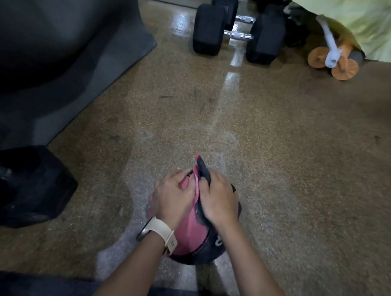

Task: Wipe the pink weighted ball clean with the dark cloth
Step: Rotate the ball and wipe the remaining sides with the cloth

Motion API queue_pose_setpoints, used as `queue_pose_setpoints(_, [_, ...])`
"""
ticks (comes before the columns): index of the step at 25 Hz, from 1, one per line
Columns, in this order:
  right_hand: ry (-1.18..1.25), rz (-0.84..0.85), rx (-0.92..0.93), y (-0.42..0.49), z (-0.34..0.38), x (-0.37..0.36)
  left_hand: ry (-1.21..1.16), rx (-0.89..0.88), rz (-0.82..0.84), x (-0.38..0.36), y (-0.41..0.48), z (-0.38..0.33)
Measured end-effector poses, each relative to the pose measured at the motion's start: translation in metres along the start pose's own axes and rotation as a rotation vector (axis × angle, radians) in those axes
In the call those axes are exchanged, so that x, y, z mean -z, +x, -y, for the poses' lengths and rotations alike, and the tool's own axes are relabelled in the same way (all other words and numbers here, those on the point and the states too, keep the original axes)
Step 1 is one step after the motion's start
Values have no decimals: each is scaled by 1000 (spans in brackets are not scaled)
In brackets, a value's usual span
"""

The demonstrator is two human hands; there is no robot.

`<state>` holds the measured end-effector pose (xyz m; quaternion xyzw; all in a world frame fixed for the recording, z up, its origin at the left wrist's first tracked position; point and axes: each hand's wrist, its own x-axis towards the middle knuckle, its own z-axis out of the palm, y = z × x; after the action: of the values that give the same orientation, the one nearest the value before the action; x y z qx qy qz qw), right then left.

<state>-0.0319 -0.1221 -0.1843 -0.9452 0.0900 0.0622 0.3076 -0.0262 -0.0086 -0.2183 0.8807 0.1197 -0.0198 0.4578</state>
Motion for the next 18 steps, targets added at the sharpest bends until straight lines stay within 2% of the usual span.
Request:
queue_pose_setpoints(1, [19,29,-37,14,3,4,-14,17,-6,2,-1,-4])
queue_pose_setpoints(3, [-16,-18,-57,2,5,-2,-27,60,0,4,3,-9])
queue_pose_setpoints(5, [-23,-121,45,-53,2,-14,-36,61,17,3,5,-7])
queue_pose_setpoints(7, [-59,-152,97,-89,-7,-17,-32,36,16,4,4,-5])
queue_pose_setpoints(9, [-74,-100,84,-65,-8,-12,-2,48,27,4,2,-7])
queue_pose_setpoints(13, [29,15,-64,12,6,5,-8,72,14,8,-4,-14])
queue_pose_setpoints(18, [-30,-98,124,-68,-12,-8,-54,66,21,9,-2,-8])
